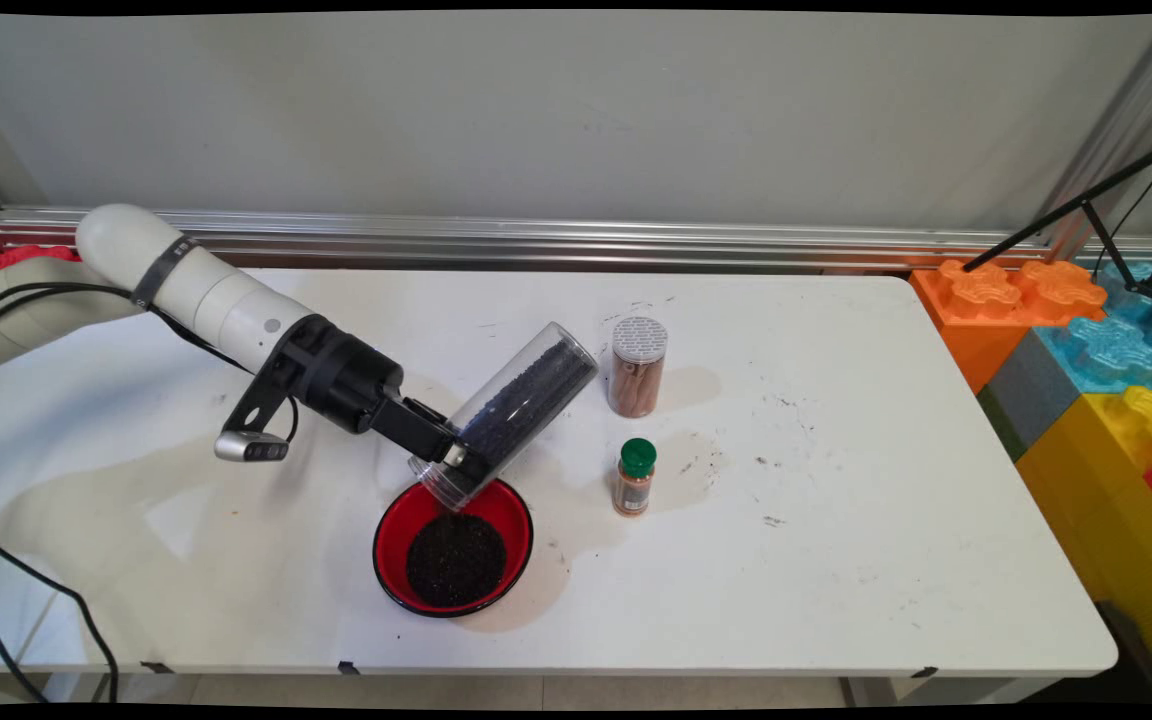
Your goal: Pour the black seasoning powder in the red bowl
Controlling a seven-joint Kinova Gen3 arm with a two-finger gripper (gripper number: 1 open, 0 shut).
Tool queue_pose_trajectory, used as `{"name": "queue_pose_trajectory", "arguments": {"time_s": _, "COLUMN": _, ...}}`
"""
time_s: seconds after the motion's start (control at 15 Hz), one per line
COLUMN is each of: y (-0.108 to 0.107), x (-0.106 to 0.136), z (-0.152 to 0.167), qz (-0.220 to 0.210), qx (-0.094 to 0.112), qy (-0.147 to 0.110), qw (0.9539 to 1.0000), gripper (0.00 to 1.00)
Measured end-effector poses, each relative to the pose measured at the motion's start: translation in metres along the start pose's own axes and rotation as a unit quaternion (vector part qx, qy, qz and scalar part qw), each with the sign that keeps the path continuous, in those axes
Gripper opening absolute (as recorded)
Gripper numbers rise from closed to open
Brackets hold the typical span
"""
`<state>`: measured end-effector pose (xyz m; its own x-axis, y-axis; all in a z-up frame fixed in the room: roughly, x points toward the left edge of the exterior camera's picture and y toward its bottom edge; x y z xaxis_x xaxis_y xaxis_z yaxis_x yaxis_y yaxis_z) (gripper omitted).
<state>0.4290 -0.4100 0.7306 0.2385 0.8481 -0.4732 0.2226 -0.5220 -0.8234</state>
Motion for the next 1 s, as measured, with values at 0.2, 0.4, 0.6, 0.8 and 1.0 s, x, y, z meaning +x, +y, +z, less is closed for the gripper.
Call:
{"name": "queue_pose_trajectory", "arguments": {"time_s": 0.2, "y": 0.0, "x": 0.0, "z": 0.0001, "qz": 0.003, "qx": 0.0, "qy": 0.001, "qw": 1.0, "gripper": 0.0}}
{"name": "queue_pose_trajectory", "arguments": {"time_s": 0.4, "y": 0.0, "x": -0.0001, "z": -0.0002, "qz": 0.006, "qx": 0.0, "qy": 0.001, "qw": 1.0, "gripper": 0.0}}
{"name": "queue_pose_trajectory", "arguments": {"time_s": 0.6, "y": 0.0001, "x": -0.0005, "z": -0.0003, "qz": 0.009, "qx": 0.0, "qy": 0.002, "qw": 1.0, "gripper": 0.0}}
{"name": "queue_pose_trajectory", "arguments": {"time_s": 0.8, "y": 0.0001, "x": -0.0008, "z": -0.0003, "qz": 0.011, "qx": -0.001, "qy": 0.002, "qw": 0.9999, "gripper": 0.0}}
{"name": "queue_pose_trajectory", "arguments": {"time_s": 1.0, "y": 0.0001, "x": -0.001, "z": -0.0004, "qz": 0.013, "qx": -0.001, "qy": 0.003, "qw": 0.9999, "gripper": 0.0}}
